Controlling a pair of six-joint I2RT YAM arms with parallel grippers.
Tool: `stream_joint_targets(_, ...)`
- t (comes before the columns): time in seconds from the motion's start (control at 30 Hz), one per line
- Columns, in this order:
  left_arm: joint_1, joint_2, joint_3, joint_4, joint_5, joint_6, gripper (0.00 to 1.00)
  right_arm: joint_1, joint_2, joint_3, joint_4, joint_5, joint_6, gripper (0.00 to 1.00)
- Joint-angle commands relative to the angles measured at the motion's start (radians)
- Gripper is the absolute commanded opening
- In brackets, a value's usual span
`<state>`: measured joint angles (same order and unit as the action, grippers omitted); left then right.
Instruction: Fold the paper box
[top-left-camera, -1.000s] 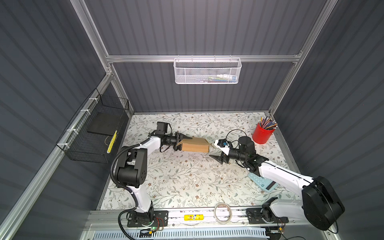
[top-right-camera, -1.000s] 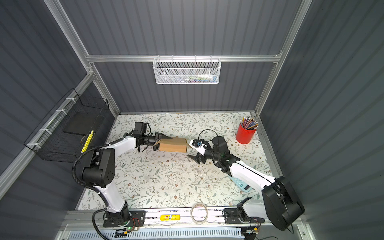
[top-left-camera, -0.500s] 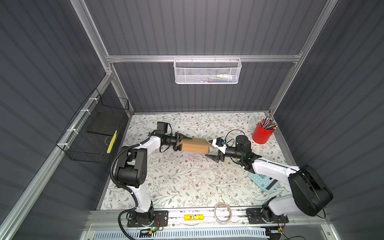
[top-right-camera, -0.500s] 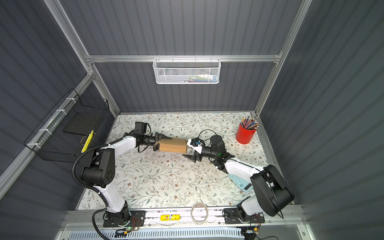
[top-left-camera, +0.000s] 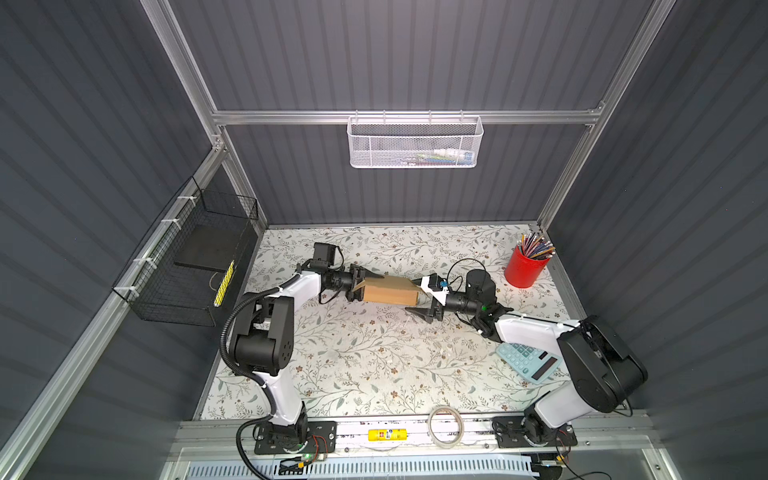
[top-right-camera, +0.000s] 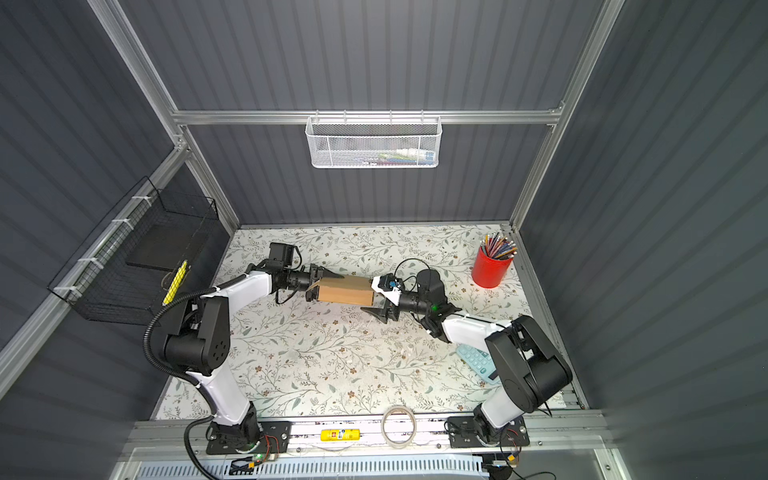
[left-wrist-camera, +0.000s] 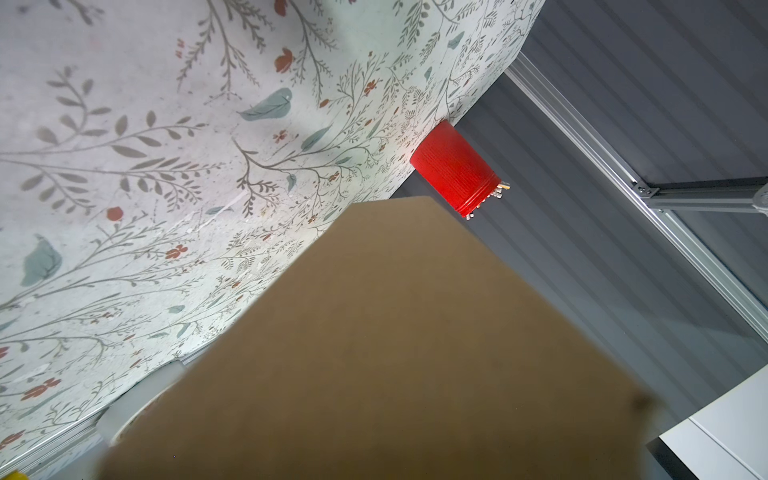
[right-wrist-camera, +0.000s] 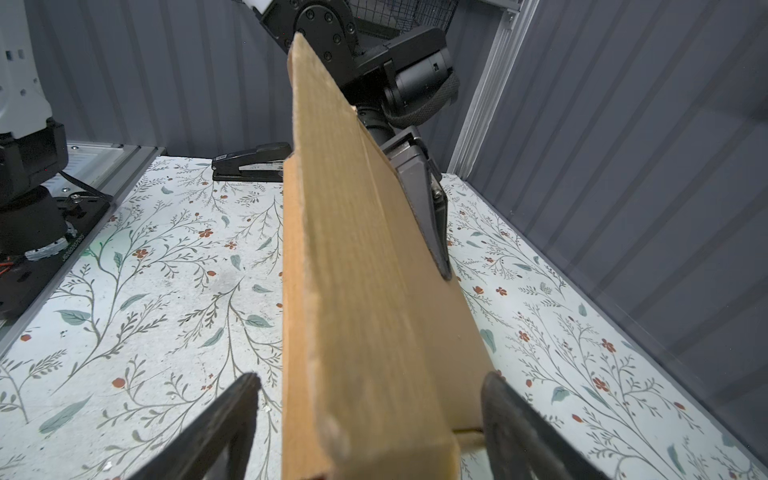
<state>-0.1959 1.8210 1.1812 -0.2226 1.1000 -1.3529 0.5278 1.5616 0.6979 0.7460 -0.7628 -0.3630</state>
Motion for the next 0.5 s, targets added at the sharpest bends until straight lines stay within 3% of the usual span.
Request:
stream_joint_targets(0.0,-0.009,0.01,0.044,-0.017,0.014,0.008,0.25,0.02,0.006,0.029,0.002,-0.024,0.006,0.83)
stream_joint_targets(0.47,-0.023,0.055,0.094,-0.015,0.014,0.006,0.24,0.081,0.032,0.072,-0.063,0.034,-0.04,0.78)
